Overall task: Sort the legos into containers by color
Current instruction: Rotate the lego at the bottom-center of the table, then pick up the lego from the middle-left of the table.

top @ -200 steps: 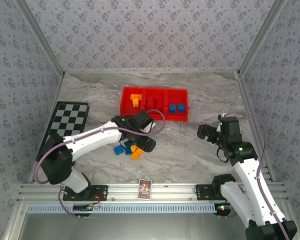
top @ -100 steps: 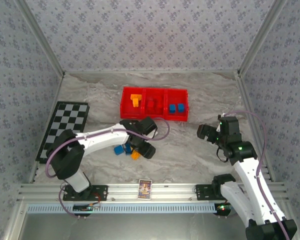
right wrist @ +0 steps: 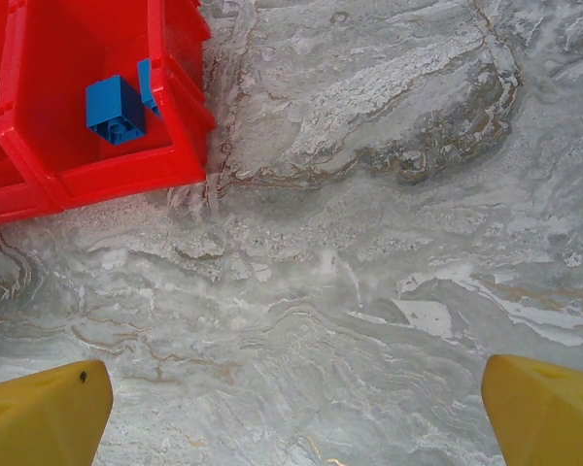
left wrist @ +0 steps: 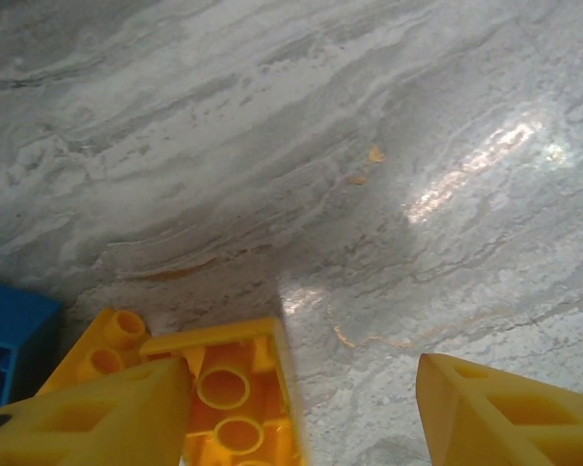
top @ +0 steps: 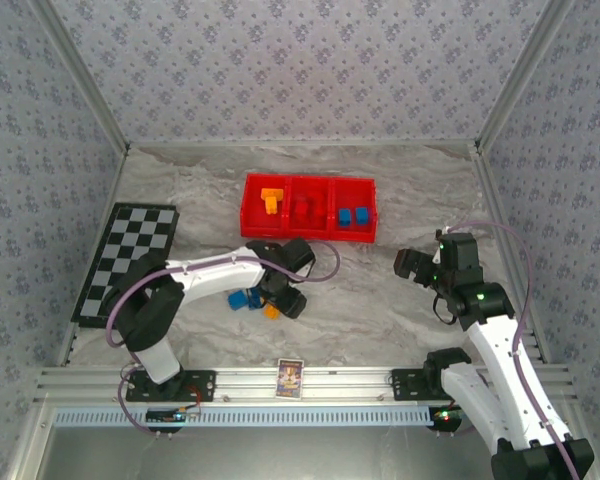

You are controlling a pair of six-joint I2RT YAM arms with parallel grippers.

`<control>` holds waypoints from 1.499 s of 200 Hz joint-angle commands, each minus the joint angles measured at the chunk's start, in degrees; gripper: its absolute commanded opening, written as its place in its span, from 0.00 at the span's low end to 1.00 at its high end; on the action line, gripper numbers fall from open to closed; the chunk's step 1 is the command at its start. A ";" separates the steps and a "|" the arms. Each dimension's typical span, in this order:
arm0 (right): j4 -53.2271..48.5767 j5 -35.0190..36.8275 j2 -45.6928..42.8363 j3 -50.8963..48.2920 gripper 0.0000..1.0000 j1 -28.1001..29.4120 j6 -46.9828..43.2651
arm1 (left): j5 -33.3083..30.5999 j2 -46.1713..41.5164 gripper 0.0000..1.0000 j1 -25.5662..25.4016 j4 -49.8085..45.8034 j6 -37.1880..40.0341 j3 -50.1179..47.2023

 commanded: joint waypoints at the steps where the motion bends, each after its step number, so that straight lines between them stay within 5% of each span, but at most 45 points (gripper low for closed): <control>1: -0.55 -0.05 -0.01 -0.17 1.00 -0.13 -0.46 | -2.27 -0.84 0.62 1.84 -1.36 -0.62 -1.87; 169: -0.38 -0.23 0.60 -0.24 1.00 -0.37 -0.44 | -5.79 -11.11 0.53 3.27 -5.56 -8.74 -1.56; 253: -0.14 -0.49 0.60 -0.35 1.00 -0.46 -0.46 | -14.25 -6.20 0.52 -3.03 -4.22 -34.37 -1.57; 300: -0.31 -0.74 0.43 -0.26 1.00 -0.41 -0.45 | -20.75 -0.92 0.53 -5.26 -9.84 -40.22 2.95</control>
